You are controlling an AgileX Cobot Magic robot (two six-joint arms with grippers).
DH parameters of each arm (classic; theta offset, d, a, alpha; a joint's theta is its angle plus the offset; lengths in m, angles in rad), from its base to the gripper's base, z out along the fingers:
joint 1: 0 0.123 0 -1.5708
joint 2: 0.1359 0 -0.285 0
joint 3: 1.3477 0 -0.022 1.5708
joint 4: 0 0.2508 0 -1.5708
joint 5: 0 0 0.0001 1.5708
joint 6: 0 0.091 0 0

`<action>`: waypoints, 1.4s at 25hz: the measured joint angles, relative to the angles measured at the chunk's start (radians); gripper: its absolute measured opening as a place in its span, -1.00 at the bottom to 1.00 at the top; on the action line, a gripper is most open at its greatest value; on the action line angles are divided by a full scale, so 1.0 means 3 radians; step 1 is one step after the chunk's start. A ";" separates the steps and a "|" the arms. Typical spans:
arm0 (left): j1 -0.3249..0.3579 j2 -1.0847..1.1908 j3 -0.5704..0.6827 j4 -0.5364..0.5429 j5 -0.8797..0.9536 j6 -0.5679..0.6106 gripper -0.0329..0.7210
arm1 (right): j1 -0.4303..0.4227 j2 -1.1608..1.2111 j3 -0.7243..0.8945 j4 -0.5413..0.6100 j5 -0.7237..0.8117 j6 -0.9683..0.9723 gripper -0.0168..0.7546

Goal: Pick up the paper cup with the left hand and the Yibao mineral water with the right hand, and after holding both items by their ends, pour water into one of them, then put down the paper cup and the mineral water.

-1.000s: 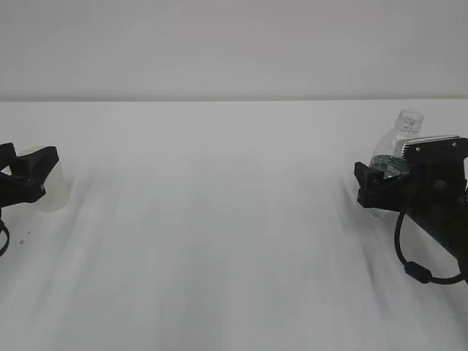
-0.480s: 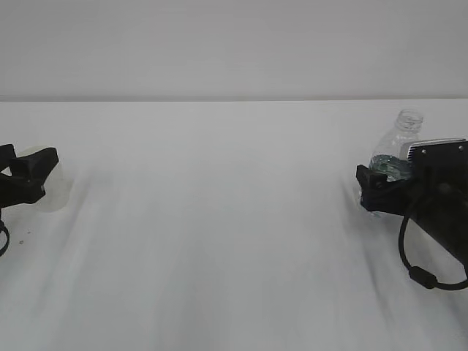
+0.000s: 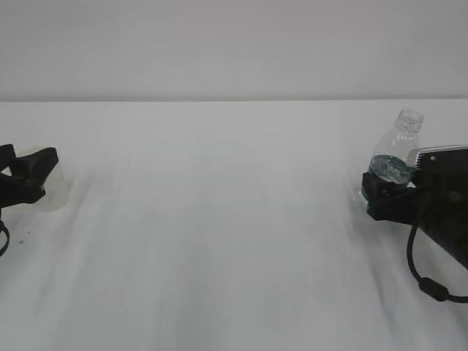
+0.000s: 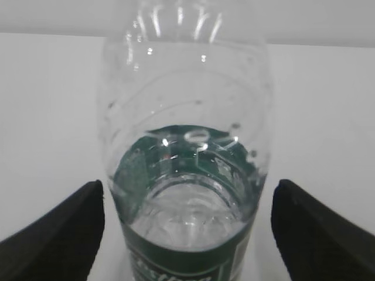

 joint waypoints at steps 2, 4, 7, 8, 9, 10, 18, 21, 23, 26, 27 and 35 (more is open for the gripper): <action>0.0000 0.0000 0.0000 0.0000 0.0014 0.0000 0.44 | 0.0000 -0.0040 0.0039 0.0000 0.0000 0.0000 0.81; 0.0000 0.0000 0.0000 0.0000 0.0029 0.0000 0.44 | 0.0000 -0.0087 0.0090 0.0000 0.0000 0.0005 0.81; 0.0000 0.0000 0.0000 -0.0005 0.0036 0.0000 0.44 | 0.0000 -0.0179 0.0164 0.0000 -0.0002 0.0005 0.80; 0.0000 0.0000 0.0000 -0.0005 0.0036 0.0000 0.44 | 0.0000 -0.0206 0.0191 0.0000 -0.0002 0.0005 0.79; 0.0000 0.0000 0.0000 -0.0005 0.0041 0.0000 0.44 | 0.0000 -0.0222 0.0214 0.0000 -0.0008 0.0005 0.79; 0.0000 0.0000 0.0000 -0.0005 0.0044 0.0000 0.44 | 0.0000 -0.0236 0.0239 0.0000 -0.0008 0.0005 0.79; 0.0000 0.0000 0.0000 -0.0008 0.0072 0.0000 0.44 | 0.0000 -0.0376 0.0396 0.0000 -0.0008 0.0005 0.77; 0.0000 0.0000 0.0000 -0.0013 0.0078 0.0000 0.44 | 0.0000 -0.0451 0.0437 0.0000 -0.0008 0.0005 0.77; 0.0000 0.0000 0.0000 -0.0013 0.0078 0.0000 0.44 | 0.0000 -0.0487 0.0455 0.0000 -0.0008 0.0005 0.77; 0.0000 0.0000 0.0000 -0.0021 0.0078 0.0000 0.44 | 0.0000 -0.0522 0.0463 0.0000 -0.0008 0.0005 0.77; 0.0000 0.0000 0.0000 -0.0027 0.0078 0.0000 0.44 | 0.0000 -0.0536 0.0463 0.0000 -0.0008 0.0005 0.76; 0.0000 0.0000 0.0000 -0.0223 -0.0015 0.0121 0.44 | 0.0000 -0.0689 0.0529 0.0000 -0.0011 0.0005 0.72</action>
